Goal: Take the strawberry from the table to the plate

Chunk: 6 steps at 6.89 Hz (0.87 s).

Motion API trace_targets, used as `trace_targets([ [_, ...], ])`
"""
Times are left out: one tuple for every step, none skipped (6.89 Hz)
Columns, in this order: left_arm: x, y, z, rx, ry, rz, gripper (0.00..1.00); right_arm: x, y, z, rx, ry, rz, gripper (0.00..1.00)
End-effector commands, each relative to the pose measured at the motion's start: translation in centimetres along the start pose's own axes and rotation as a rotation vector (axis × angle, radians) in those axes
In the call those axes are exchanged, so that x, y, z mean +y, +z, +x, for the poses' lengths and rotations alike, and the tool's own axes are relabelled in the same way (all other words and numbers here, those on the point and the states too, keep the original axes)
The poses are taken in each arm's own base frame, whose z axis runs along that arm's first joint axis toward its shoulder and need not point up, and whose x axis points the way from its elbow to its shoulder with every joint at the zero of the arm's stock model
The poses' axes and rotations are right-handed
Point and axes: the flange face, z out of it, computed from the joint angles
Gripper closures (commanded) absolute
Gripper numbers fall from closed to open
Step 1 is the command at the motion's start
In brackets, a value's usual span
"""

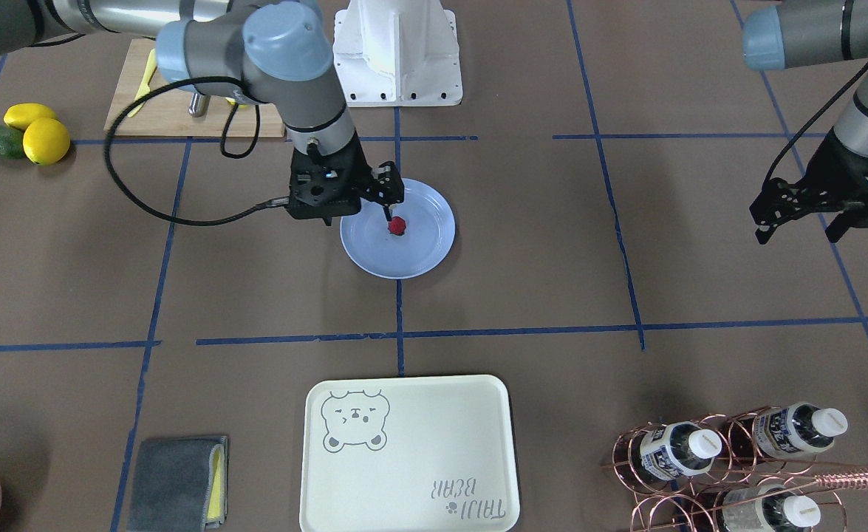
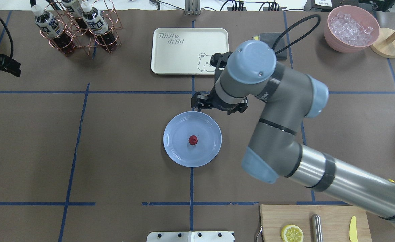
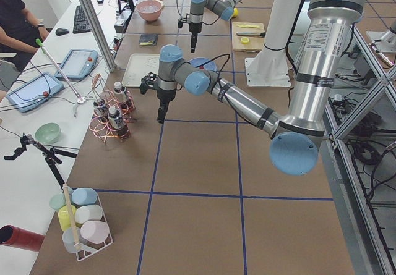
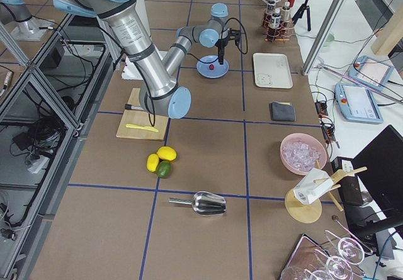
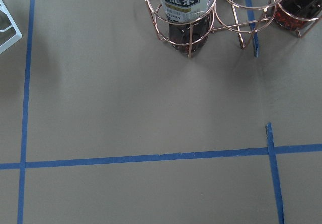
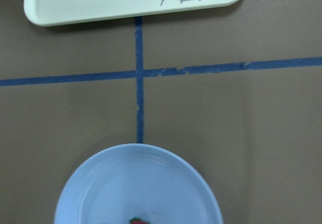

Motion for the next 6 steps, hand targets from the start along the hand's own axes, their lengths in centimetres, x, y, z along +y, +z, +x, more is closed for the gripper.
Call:
trace_targets([
  [0.0,-1.0,-9.4,0.004,0.081,-0.022,0.0,-3.7,-5.7,13.0,0.019,-0.066,-0.008,0.0],
  [-0.3,-1.2,-13.9,-0.022,0.097,-0.03,0.0,-5.5,-7.6,19.9,0.035,-0.102,-0.029,0.0],
  [0.8,-0.1,-18.2,0.004,0.106,-0.066,0.0,-7.1,-9.6,27.3,0.046,-0.149,-0.049,0.0],
  [2.1,0.8,-21.2,0.044,0.116,-0.093,0.0,-7.7,-11.6,35.8,0.061,-0.206,-0.064,0.0],
  [3.0,1.0,-22.3,0.051,0.117,-0.102,0.0,-7.0,-13.1,44.2,0.08,-0.24,-0.078,0.0],
  [3.4,1.1,-22.5,0.052,0.115,-0.102,0.0,-5.0,-12.8,51.9,0.101,-0.257,-0.119,0.0],
])
